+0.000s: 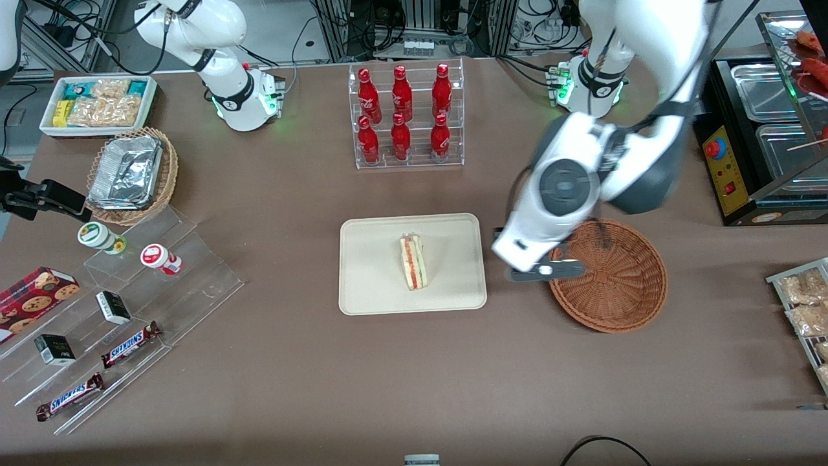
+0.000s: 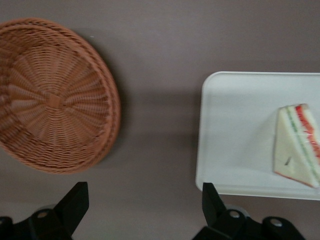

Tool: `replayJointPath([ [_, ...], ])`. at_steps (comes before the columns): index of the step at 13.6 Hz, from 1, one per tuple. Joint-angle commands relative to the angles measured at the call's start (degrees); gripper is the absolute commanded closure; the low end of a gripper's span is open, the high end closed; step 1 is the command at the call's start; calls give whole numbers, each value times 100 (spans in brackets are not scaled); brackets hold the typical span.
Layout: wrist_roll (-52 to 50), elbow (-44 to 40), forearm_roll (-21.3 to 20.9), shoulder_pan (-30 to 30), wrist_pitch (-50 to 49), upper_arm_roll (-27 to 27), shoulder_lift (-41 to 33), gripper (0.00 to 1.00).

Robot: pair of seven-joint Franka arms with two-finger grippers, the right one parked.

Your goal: Place sandwich from basket to tray

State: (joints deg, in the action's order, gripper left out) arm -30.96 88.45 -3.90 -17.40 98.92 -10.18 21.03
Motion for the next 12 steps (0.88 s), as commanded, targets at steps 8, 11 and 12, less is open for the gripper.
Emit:
replayJointPath([
  [8,2515,1544,257,1773,-564,-107,-2032,0],
  [11,3015,1325,285,1950,-1170,32,-2305,0],
  [12,3226,1158,285,1942,-1399,242,-2314,0],
])
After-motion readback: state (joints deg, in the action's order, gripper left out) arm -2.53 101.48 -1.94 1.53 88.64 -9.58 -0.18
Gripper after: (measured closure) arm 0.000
